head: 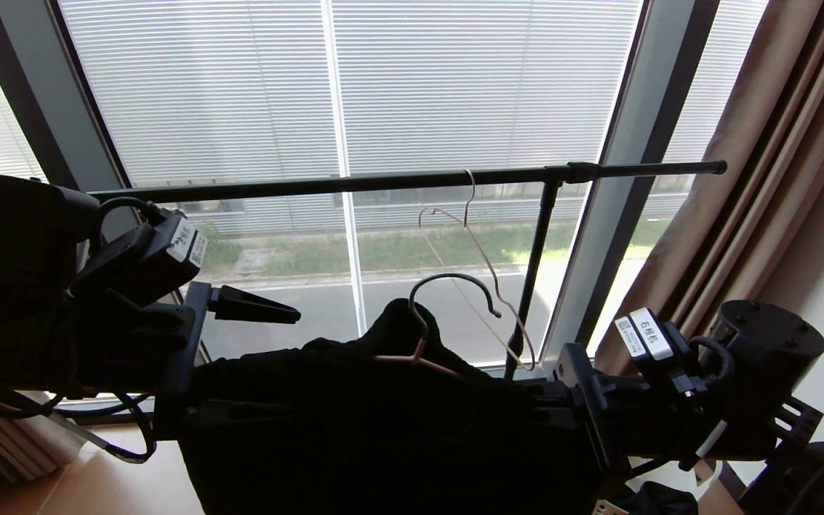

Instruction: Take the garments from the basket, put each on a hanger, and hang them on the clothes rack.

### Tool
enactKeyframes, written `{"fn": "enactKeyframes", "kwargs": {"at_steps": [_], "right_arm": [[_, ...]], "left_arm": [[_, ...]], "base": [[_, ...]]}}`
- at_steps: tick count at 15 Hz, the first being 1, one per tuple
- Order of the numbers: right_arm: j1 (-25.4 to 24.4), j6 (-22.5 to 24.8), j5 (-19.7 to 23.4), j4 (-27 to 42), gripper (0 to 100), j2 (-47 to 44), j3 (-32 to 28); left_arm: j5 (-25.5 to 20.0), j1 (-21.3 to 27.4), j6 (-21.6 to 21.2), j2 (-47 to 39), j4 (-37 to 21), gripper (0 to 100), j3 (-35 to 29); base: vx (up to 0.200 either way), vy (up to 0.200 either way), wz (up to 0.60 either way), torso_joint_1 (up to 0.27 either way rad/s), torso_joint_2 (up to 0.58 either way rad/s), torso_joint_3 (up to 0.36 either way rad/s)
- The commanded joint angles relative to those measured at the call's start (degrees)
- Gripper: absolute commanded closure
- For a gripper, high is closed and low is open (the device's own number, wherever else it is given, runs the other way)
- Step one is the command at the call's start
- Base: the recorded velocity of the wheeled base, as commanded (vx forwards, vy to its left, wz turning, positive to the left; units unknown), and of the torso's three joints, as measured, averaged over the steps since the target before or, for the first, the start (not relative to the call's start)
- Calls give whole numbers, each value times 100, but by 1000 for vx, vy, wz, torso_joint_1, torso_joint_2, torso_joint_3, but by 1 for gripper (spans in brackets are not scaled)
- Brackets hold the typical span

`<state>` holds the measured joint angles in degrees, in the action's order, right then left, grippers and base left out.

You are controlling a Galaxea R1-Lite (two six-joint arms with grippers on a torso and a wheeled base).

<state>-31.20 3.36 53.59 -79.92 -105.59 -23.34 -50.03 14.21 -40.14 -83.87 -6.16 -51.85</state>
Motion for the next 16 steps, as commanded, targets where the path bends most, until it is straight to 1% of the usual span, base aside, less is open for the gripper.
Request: {"fn": "enactKeyframes", "kwargs": {"at_steps": [1, 6, 7, 9, 10, 12, 14, 15, 16], "right_arm": [[-62, -73, 2, -6, 100, 57, -118], [-132, -240, 2, -6, 100, 171, -153], [-132, -240, 2, -6, 100, 171, -153], [-132, -310, -6, -6, 100, 206, -214], [-124, -319, -6, -6, 100, 197, -232], [-115, -328, -6, -6, 100, 162, -232], [-88, -328, -6, -15, 100, 153, -232], [8, -354, -6, -6, 100, 153, -302], [52, -416, -6, 3, 100, 127, -346]], "left_arm": [[2, 2, -2, -138, 0, 0, -1], [2, -15, 7, -129, 0, 0, 8], [2, -15, 7, -129, 0, 100, 8], [-16, -15, 7, -121, 0, 100, 17], [-147, -24, 7, -112, 0, 100, 17], [-253, -94, -2, -112, 0, 100, 43], [-446, -279, -2, -42, 0, 100, 201], [-604, -376, -11, 20, 0, 100, 307], [-666, -402, -11, 38, 0, 100, 359]], "base": [[0, 0, 0, 0, 0, 0], [0, 0, 0, 0, 0, 0], [0, 0, 0, 0, 0, 0], [0, 0, 0, 0, 0, 0], [0, 0, 0, 0, 0, 0], [0, 0, 0, 0, 0, 0], [0, 0, 0, 0, 0, 0], [0, 0, 0, 0, 0, 0], [0, 0, 0, 0, 0, 0]]}}
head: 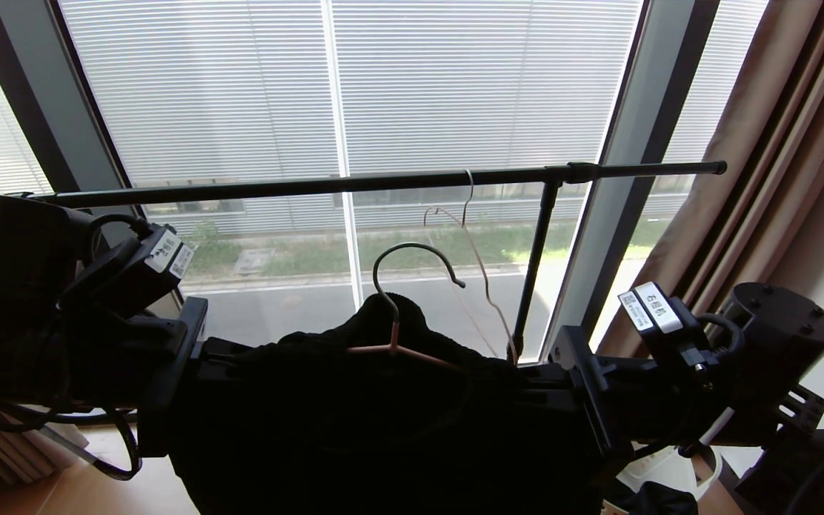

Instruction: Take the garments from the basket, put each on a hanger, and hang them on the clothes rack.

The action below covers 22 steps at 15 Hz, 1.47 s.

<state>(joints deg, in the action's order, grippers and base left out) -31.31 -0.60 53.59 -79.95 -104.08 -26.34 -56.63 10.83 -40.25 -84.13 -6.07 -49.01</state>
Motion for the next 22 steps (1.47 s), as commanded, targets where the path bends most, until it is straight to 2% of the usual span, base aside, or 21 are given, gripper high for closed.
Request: {"fn": "enactKeyframes", "kwargs": {"at_steps": [1, 6, 9, 10, 14, 15, 17, 22], "right_arm": [[63, -81, -6, -3, 100, -24, -55], [63, -98, -15, 137, 100, -51, -37], [72, 77, -15, 137, 100, -59, 42], [81, 165, -15, 137, 0, -59, 77], [300, 288, -6, 128, 0, 2, 200], [388, 288, -6, 120, 0, 55, 235], [415, 297, -6, 120, 0, 55, 288], [415, 341, -6, 120, 0, 169, 393]], "left_arm": [[-42, -63, 0, 81, -8, 100, 137], [-103, -107, 9, 81, 132, 100, 242], [-121, -186, 26, 89, 229, 100, 216], [-121, -204, 26, 89, 256, 100, 216], [-129, -362, 61, 98, 264, 100, 225], [-261, -467, 70, 98, 264, 100, 242], [-463, -643, 70, 133, 264, 100, 225], [-586, -951, 70, 265, 264, 100, 216]], "base": [[0, 0, 0, 0, 0, 0], [0, 0, 0, 0, 0, 0], [0, 0, 0, 0, 0, 0], [0, 0, 0, 0, 0, 0], [0, 0, 0, 0, 0, 0], [0, 0, 0, 0, 0, 0], [0, 0, 0, 0, 0, 0], [0, 0, 0, 0, 0, 0]]}}
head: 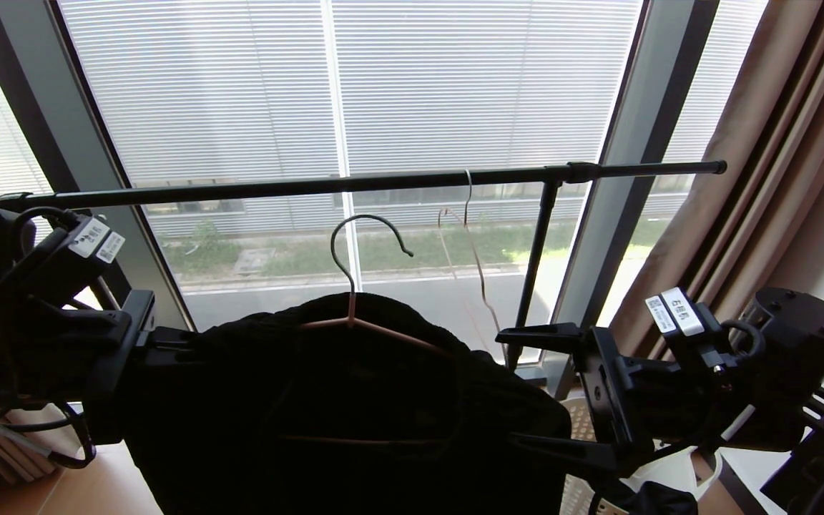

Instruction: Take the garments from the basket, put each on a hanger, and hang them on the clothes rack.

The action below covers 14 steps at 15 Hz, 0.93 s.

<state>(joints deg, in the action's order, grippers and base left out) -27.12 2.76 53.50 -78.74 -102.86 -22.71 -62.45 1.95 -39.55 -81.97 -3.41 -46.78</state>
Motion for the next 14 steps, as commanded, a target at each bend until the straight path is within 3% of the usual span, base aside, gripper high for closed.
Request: {"fn": "enactKeyframes", "kwargs": {"at_steps": [1, 8, 11, 14], "right_arm": [[-3, 94, 2, -1, 0, 47, 100], [-3, 182, -7, -19, 0, 47, 399], [164, 182, 2, -71, 0, 56, 417], [383, 173, 336, -89, 0, 56, 487]], "left_arm": [[-74, -151, 0, 85, 7, 100, -7], [-136, -309, 193, 164, 16, 100, -77], [-637, -564, 219, 155, 16, 100, -95], [-724, -793, 246, 155, 16, 100, -113]], "base": [[0, 0, 0, 0, 0, 0], [0, 0, 0, 0, 0, 0], [0, 0, 0, 0, 0, 0], [0, 0, 0, 0, 0, 0]]}}
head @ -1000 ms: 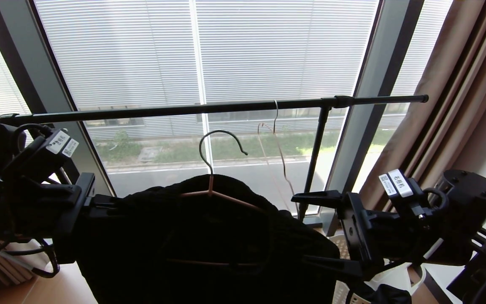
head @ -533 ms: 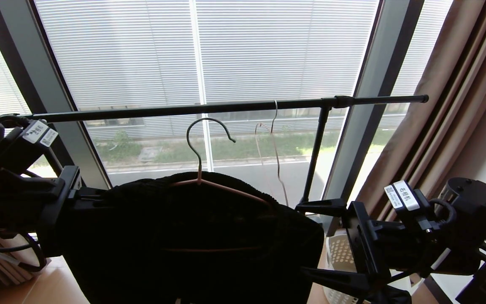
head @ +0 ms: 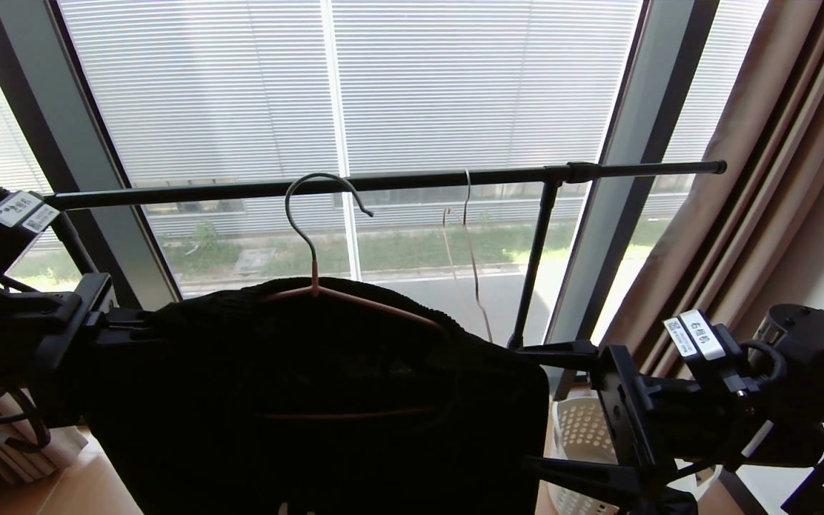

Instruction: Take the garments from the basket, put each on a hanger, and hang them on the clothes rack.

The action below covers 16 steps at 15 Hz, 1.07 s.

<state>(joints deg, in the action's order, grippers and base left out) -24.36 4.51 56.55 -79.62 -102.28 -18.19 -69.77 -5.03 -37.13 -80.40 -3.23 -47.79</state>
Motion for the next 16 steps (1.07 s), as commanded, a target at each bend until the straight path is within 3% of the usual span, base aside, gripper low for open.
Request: {"fn": "enactKeyframes", "kwargs": {"at_steps": [1, 5, 10, 16], "right_arm": [[124, -3, 154, -1, 0, 6, 61], [80, 32, 190, -1, 0, -38, 377], [80, 278, 146, -19, 0, -802, 413], [133, 314, 110, -19, 0, -987, 281]], "left_arm": [[-81, -121, 22, -11, -2, 100, -11], [-125, -138, 119, -37, 103, 100, -38], [-353, -129, 1094, -20, 754, 100, -64], [-353, -112, 2184, -29, 1597, 100, -38]], "base": [[0, 0, 0, 0, 0, 0], [0, 0, 0, 0, 0, 0], [0, 0, 0, 0, 0, 0], [0, 0, 0, 0, 0, 0]]}}
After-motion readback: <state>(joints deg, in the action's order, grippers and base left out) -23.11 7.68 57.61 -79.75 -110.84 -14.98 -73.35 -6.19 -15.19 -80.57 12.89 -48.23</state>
